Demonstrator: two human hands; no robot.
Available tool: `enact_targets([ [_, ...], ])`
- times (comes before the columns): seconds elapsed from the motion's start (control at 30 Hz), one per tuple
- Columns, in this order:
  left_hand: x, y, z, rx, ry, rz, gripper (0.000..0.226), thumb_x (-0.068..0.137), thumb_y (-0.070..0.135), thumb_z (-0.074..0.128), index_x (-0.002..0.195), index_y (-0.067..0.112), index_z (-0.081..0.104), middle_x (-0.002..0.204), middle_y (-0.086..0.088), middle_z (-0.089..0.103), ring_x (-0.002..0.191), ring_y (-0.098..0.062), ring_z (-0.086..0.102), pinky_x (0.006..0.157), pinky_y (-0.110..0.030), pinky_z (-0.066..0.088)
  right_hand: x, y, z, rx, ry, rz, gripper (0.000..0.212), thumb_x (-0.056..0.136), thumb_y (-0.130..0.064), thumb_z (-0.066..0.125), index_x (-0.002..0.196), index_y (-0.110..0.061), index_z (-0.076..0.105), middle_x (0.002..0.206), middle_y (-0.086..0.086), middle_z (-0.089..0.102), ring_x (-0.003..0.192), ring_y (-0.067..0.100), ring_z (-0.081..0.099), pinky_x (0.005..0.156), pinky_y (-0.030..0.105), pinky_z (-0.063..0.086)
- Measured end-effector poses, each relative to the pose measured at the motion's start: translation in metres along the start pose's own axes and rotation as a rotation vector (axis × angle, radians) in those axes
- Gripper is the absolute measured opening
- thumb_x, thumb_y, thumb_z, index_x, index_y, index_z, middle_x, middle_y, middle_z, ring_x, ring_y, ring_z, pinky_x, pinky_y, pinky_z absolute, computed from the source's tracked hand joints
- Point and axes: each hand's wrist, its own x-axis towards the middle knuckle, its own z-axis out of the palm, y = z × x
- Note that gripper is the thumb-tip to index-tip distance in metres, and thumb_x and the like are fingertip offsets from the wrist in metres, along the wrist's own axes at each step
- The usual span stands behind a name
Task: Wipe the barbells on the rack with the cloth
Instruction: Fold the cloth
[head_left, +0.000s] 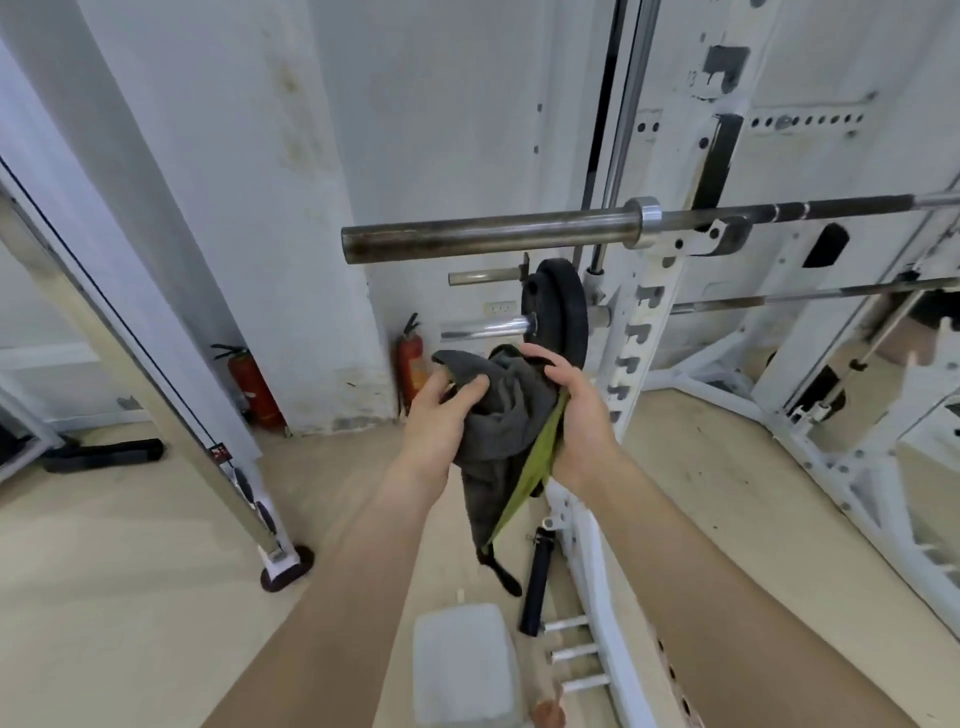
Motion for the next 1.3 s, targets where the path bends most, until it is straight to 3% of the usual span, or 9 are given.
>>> enact_targets([
  [0.3,-0.043,-0.026,0.066,0.311,0.095,0.115,0.009,0.095,0.019,0.062,0.088,0.022,0.068,0.085,0.009,0.071,0.083,-0.012,0.066,0.075,-0.029,0.053,-0.039,-0.04,-0.099,-0.355,0.249,-0.043,0.038,0.099,0.002,0.044,0.115,-0.022,0.071,0.121,0.011,0.068,0.107,0.026,0.068,0.088,0.036,0.058],
  [0.4,-0.061,-0.034,0.076,0.393,0.063,0.03,0.02,0.077,0.036,0.064,0.093,0.026,0.072,0.098,0.001,0.074,0.099,-0.022,0.067,0.092,-0.045,0.055,-0.041,-0.055,-0.108,-0.413,0.206,-0.042,0.041,0.096,0.003,0.041,0.093,-0.019,0.075,0.105,0.014,0.073,0.102,0.031,0.068,0.083,0.035,0.057],
  [0.57,-0.087,-0.038,0.089,0.414,0.095,-0.135,0.05,0.063,0.084,0.059,0.095,0.048,0.072,0.123,0.008,0.064,0.127,-0.019,0.051,0.111,-0.044,0.04,-0.046,-0.067,-0.106,-0.59,0.035,-0.113,0.033,0.101,-0.006,0.051,0.09,-0.023,0.077,0.096,0.004,0.076,0.098,0.022,0.071,0.088,0.034,0.059],
  [0.67,-0.097,-0.034,0.084,0.595,0.185,-0.062,0.032,0.084,0.054,0.064,0.109,0.036,0.07,0.103,0.004,0.054,0.114,-0.021,0.05,0.105,-0.034,0.042,-0.046,-0.066,-0.106,-0.72,-0.025,-0.189,0.026,0.103,-0.017,0.055,0.089,-0.026,0.075,0.084,-0.009,0.077,0.086,0.008,0.072,0.074,0.022,0.058],
  [0.83,-0.11,-0.039,0.07,0.819,0.215,0.089,0.086,0.08,0.04,0.075,0.15,0.03,0.026,0.149,-0.004,0.022,0.114,-0.021,0.051,0.095,-0.032,0.041,-0.046,-0.066,-0.102,-0.92,-0.125,-0.297,0.038,0.103,-0.041,0.052,0.09,-0.009,0.07,0.087,0.008,0.071,0.084,0.015,0.067,0.076,0.034,0.05],
  [0.93,-0.107,-0.036,0.082,0.739,0.03,0.367,0.051,0.087,0.033,0.072,0.135,0.031,0.054,0.131,0.012,0.058,0.117,-0.005,0.056,0.098,-0.027,0.045,-0.053,-0.064,-0.09,-1.03,-0.266,-0.33,0.04,0.105,-0.033,0.053,0.077,-0.006,0.063,0.069,0.003,0.056,0.065,0.011,0.052,0.061,0.03,0.038],
  [1.03,-0.1,-0.034,0.076,0.733,0.093,0.373,0.008,0.091,0.028,0.068,0.098,0.032,0.068,0.091,0.01,0.074,0.087,-0.01,0.069,0.077,-0.031,0.052,-0.056,-0.067,-0.091,-1.091,-0.281,-0.373,0.038,0.104,-0.031,0.056,0.067,-0.02,0.058,0.06,-0.011,0.051,0.058,0.008,0.047,0.056,0.026,0.035],
  [1.17,-0.095,-0.026,0.051,0.846,0.109,0.424,0.01,0.099,0.02,0.061,0.096,0.021,0.07,0.086,0.008,0.069,0.082,-0.015,0.063,0.072,-0.024,0.041,-0.058,-0.08,-0.113,-1.494,-0.263,-0.479,0.017,0.101,-0.025,0.06,0.106,-0.024,0.077,0.098,-0.012,0.073,0.089,0.009,0.062,0.081,0.027,0.05],
  [1.3,-0.096,-0.003,0.056,1.048,0.06,0.562,0.022,0.103,0.029,0.051,0.11,0.023,0.07,0.1,0.009,0.072,0.093,-0.014,0.062,0.083,-0.029,0.047,-0.063,-0.066,-0.142,-1.698,-0.248,-0.437,0.019,0.1,-0.011,0.055,0.112,-0.022,0.066,0.094,-0.006,0.06,0.087,0.02,0.06,0.074,0.033,0.048],
])
